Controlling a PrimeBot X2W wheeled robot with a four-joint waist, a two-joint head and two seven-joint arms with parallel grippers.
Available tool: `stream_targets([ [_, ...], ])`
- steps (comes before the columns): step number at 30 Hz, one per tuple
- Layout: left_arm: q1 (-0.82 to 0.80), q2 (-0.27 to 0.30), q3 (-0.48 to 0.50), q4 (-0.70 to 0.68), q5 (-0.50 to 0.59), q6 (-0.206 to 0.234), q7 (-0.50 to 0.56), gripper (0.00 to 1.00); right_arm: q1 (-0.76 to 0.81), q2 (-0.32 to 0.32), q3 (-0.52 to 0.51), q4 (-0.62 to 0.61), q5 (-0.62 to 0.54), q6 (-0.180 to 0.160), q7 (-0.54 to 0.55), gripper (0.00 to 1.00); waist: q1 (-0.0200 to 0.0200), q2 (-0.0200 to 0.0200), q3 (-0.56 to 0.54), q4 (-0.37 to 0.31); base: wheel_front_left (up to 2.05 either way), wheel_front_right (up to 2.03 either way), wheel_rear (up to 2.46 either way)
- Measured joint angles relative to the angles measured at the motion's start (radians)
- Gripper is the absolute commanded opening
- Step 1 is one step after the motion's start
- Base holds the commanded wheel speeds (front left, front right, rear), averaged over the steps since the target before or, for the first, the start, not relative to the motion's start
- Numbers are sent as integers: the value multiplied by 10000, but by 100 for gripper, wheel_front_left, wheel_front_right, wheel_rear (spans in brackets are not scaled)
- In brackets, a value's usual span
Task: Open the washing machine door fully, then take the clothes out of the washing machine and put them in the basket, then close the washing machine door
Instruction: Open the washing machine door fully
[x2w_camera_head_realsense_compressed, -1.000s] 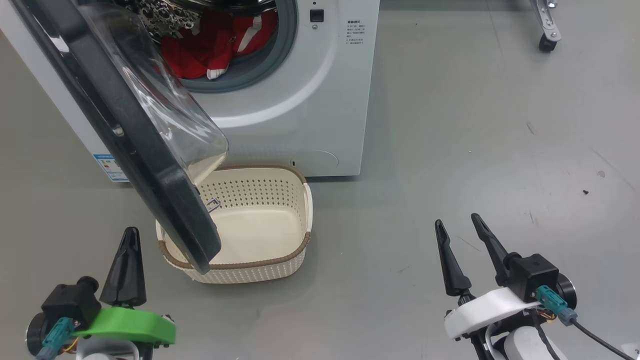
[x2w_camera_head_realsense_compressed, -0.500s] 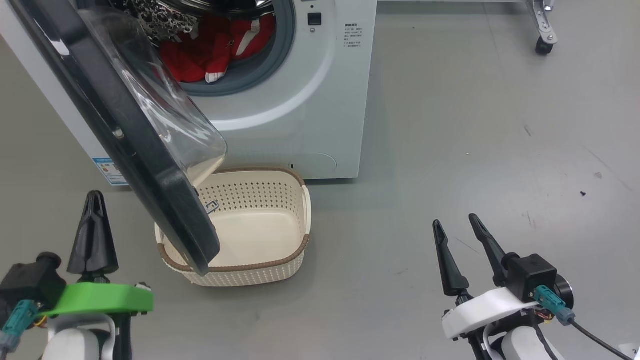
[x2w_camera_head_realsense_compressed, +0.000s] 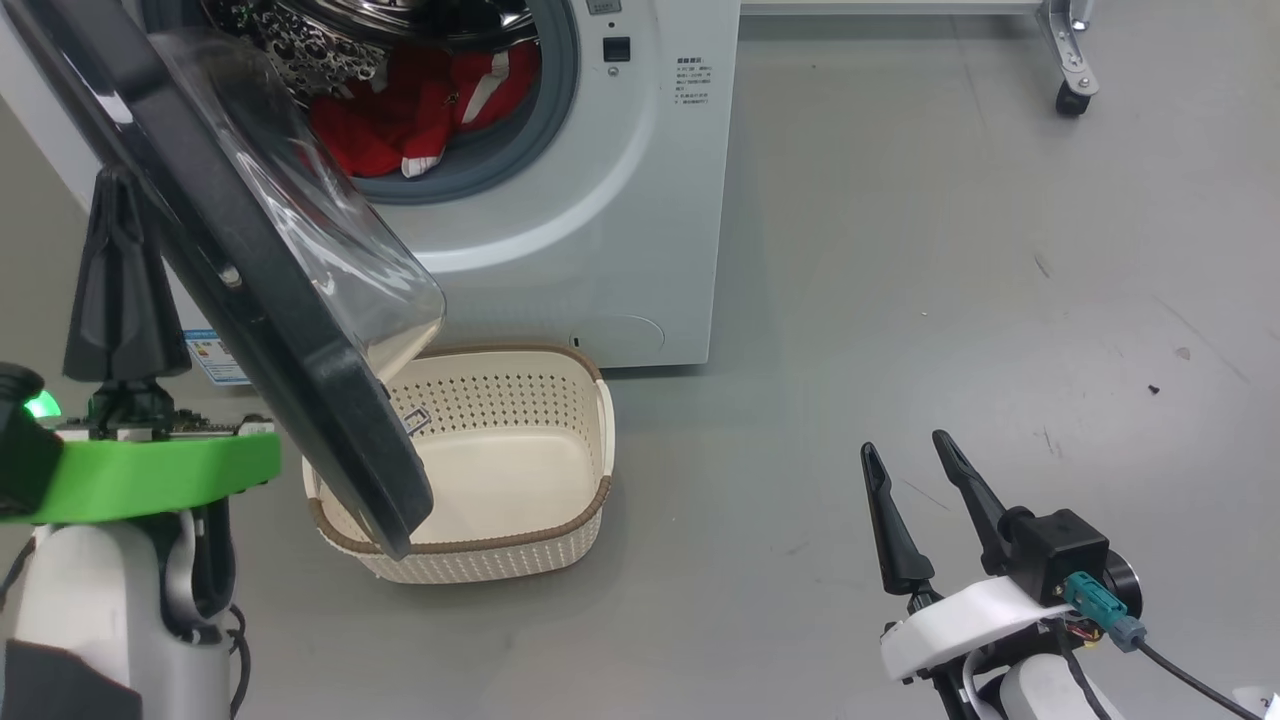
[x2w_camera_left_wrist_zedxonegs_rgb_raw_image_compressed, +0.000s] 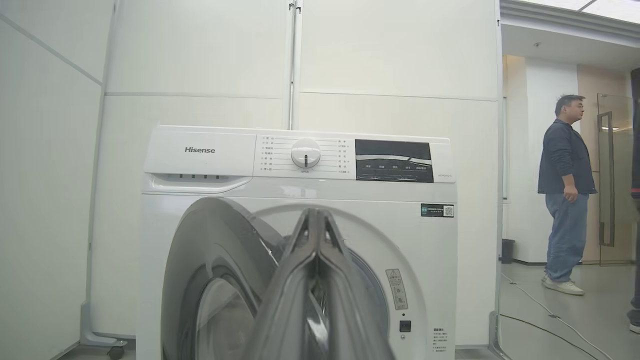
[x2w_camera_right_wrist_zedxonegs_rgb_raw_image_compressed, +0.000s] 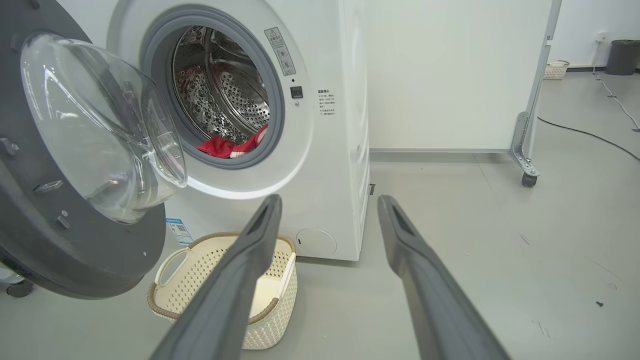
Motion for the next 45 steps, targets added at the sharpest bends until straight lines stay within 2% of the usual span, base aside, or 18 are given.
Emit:
stream_targets([
  [7,-560,6,-1037,-303,100,0,25,0,8,48,-50,58,-48,36,0,100,0,0,-5,-129,0,0,0],
  [11,-616,-4,-1630,-322,100,0,389,0,8,94,-6,111,-92,171,0,100,0,0,-6,-247,0,0,0],
  [16,-521,-8,-2383,155,98,0,1066,0,7,148,-2,127,-132,178,0,100,-1,0,-6,-430,0,0,0],
  [22,267,-19,-2462,947,92,-2,1973,0,8,174,-100,134,-161,182,0,100,0,0,33,-598,0,0,0],
  [32,687,-38,-2658,1563,-121,17,2780,0,11,228,-247,134,-182,182,0,100,0,0,102,-636,0,0,0],
  [37,807,-46,-2623,1850,-161,163,3070,0,10,263,-263,140,-190,267,0,100,0,0,118,-636,0,0,0],
  [45,937,-90,-2301,2259,-825,376,3287,0,10,288,-336,138,-238,272,0,100,0,0,202,-675,0,0,0],
])
